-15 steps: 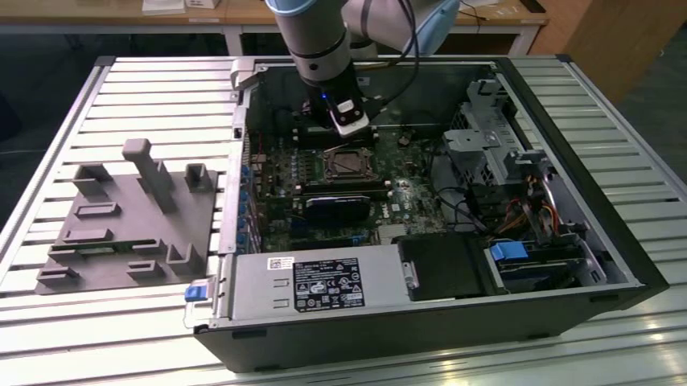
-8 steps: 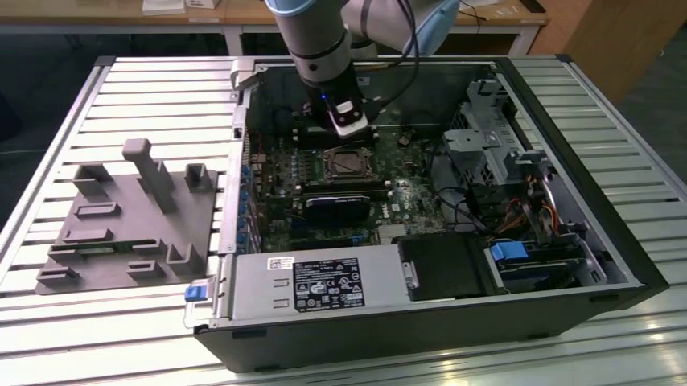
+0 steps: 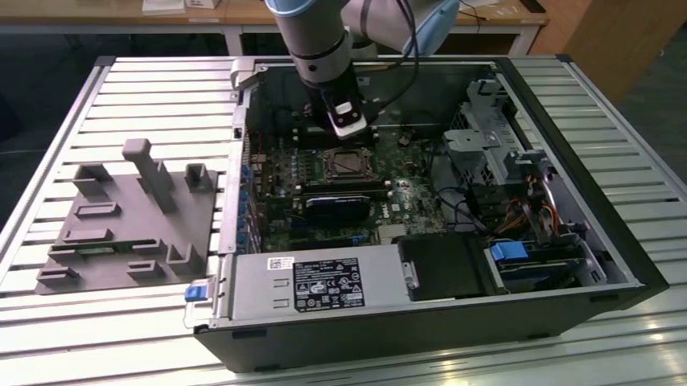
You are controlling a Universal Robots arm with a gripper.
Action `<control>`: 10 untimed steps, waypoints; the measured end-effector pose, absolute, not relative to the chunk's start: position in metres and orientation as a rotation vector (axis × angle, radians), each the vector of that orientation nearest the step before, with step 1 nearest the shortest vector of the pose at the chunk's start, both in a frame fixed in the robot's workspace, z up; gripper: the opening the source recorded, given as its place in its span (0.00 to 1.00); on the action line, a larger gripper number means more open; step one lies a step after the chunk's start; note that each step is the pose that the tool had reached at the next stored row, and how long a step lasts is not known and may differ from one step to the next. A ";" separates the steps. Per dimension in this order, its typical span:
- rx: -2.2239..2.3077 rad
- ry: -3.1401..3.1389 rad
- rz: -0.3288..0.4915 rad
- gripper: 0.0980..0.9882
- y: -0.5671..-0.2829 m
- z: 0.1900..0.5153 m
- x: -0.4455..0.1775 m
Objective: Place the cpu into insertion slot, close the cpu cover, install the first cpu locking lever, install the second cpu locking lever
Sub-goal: 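Install the first cpu locking lever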
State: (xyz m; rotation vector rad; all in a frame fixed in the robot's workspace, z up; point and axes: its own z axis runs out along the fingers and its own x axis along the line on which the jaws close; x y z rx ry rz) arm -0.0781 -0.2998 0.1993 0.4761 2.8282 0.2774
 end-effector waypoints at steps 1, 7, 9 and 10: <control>0.480 2.827 0.274 0.01 -0.300 0.199 -0.078; 0.501 2.821 0.255 0.01 -0.299 0.197 -0.078; 0.508 2.819 0.250 0.01 -0.299 0.196 -0.078; 0.512 2.818 0.248 0.01 -0.298 0.195 -0.078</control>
